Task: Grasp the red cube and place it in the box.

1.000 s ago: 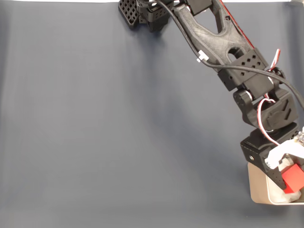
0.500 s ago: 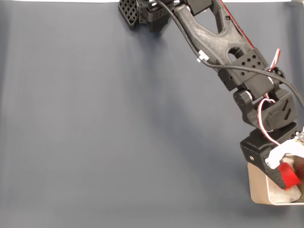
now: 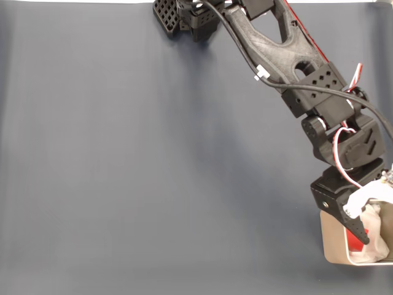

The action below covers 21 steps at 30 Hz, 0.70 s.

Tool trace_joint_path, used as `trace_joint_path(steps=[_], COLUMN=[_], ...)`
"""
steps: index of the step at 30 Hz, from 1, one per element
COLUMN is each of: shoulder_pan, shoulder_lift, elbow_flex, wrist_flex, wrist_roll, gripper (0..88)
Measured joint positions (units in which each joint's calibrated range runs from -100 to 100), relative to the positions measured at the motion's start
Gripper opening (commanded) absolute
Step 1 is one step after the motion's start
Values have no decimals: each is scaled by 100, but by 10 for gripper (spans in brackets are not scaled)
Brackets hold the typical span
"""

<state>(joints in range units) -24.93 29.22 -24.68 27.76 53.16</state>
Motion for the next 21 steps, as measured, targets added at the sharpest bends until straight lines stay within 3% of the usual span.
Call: trace_joint_path(steps=[18,21], shoulder_pan=[0,0], shoulder_lift=[35,35], elbow_flex=[-72,-72], wrist_flex=[0,0], wrist_roll=[15,10], gripper=[441,388])
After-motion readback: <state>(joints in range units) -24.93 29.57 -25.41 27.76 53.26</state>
